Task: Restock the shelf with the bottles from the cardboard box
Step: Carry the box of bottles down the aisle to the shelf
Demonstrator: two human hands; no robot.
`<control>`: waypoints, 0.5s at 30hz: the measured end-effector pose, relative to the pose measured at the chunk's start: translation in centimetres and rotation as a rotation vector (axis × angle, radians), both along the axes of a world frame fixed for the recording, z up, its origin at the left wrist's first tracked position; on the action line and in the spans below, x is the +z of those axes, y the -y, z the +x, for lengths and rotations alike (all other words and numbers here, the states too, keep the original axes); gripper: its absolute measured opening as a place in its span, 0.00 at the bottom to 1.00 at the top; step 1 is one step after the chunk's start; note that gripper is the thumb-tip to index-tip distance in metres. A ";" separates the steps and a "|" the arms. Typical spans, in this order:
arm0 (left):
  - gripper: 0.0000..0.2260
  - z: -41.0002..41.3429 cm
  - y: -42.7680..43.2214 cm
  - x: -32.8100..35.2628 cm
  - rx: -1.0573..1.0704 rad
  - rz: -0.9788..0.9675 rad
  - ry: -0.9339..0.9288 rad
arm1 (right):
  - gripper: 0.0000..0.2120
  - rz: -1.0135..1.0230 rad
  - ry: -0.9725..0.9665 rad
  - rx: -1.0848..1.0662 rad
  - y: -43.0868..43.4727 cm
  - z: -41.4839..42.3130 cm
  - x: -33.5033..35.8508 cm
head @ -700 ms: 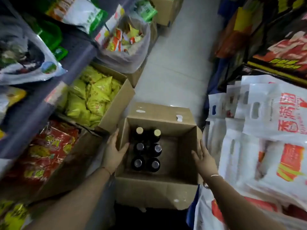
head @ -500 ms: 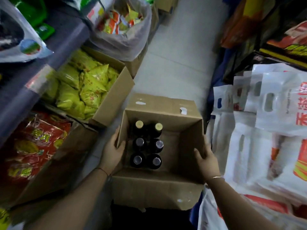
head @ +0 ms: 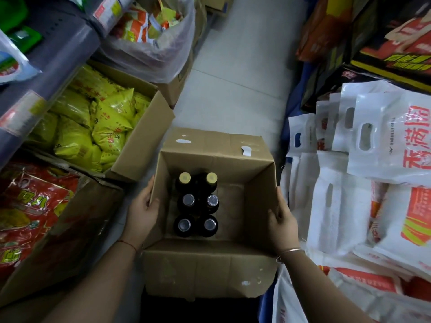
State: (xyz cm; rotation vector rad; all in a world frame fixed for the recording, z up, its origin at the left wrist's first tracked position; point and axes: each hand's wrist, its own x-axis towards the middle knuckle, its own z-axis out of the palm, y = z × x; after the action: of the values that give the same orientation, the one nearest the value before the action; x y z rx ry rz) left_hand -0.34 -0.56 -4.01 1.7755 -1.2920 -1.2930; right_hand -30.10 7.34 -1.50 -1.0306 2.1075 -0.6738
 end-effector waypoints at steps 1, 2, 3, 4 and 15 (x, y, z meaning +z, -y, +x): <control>0.26 -0.1 0.0 0.5 0.006 0.020 -0.024 | 0.30 -0.008 0.014 -0.012 0.0 -0.1 0.1; 0.26 -0.3 0.0 0.9 0.006 0.022 -0.033 | 0.30 -0.015 0.023 -0.022 -0.1 -0.2 0.3; 0.26 -0.3 0.0 1.2 0.002 0.017 -0.038 | 0.30 -0.022 0.028 -0.026 -0.1 -0.3 0.6; 0.26 -0.5 0.1 1.6 -0.004 0.017 -0.044 | 0.30 -0.028 0.028 -0.028 -0.1 -0.4 0.9; 0.28 -2.9 3.3 12.9 -0.021 0.043 -0.096 | 0.30 -0.057 -0.011 -0.025 2.2 -4.0 12.1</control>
State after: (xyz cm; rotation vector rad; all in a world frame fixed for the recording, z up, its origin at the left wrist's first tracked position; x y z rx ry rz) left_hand -3.28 -3.83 8.91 1.7104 -1.2419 -1.4102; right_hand -34.15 5.19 10.64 -1.0423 2.1252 -0.7464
